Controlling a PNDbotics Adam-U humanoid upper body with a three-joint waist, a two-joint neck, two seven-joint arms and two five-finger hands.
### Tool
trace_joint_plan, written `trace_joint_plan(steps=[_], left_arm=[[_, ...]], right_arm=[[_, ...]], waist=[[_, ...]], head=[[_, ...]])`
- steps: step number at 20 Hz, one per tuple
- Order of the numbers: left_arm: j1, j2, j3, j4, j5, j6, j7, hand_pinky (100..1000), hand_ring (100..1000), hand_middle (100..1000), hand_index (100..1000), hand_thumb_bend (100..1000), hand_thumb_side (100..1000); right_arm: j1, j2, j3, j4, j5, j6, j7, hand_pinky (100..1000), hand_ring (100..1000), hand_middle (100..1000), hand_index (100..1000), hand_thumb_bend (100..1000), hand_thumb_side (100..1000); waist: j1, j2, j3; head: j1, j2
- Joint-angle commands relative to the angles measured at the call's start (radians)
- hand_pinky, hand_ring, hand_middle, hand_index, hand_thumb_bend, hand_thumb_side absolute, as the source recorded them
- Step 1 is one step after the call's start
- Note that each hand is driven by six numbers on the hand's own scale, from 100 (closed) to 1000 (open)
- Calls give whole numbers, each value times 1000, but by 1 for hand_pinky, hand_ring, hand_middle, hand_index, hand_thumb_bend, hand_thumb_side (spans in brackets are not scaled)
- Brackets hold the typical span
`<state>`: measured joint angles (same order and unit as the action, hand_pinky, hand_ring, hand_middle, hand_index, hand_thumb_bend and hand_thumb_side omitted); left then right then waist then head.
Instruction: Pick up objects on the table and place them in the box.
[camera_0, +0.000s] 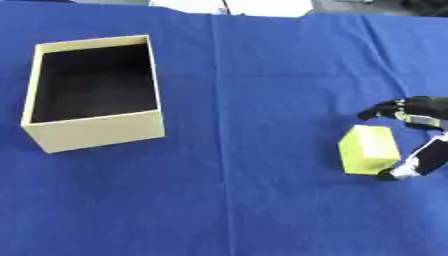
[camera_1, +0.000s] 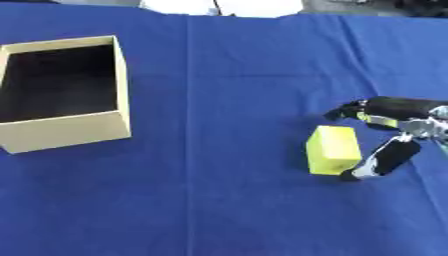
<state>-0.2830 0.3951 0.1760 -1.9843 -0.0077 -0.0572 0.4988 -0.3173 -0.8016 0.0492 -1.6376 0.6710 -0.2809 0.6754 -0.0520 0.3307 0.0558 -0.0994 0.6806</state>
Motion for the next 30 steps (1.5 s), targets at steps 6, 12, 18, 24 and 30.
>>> trace_joint_plan(steps=[6,12,18,24,30], left_arm=[[-14,10,1,-16,-1,-3,-4,877,703,615,630,219,766],[-12,10,1,-16,-1,0,-10,877,704,616,631,222,772],[-10,9,2,-16,-3,3,-14,878,705,617,630,215,771],[-10,9,3,-16,-6,5,-19,878,706,617,629,214,772],[-10,9,3,-16,-7,5,-22,878,706,617,629,214,772]], right_arm=[[-14,-13,-4,7,40,31,-161,710,739,665,689,583,341],[-11,-18,-20,-9,11,53,-189,683,736,642,627,452,178],[-16,-19,-32,-22,-26,92,-203,649,713,526,459,248,100],[-24,-18,-36,-28,-55,144,-259,606,663,382,284,203,174],[-31,-30,-41,-33,8,141,-237,787,840,743,794,423,184]], waist=[[2,-17,3],[3,-19,-2],[0,-20,-5],[-2,-20,-6],[-3,-21,-7]], head=[[-2,-11],[1,-13],[2,-17],[3,-21],[5,-24]])
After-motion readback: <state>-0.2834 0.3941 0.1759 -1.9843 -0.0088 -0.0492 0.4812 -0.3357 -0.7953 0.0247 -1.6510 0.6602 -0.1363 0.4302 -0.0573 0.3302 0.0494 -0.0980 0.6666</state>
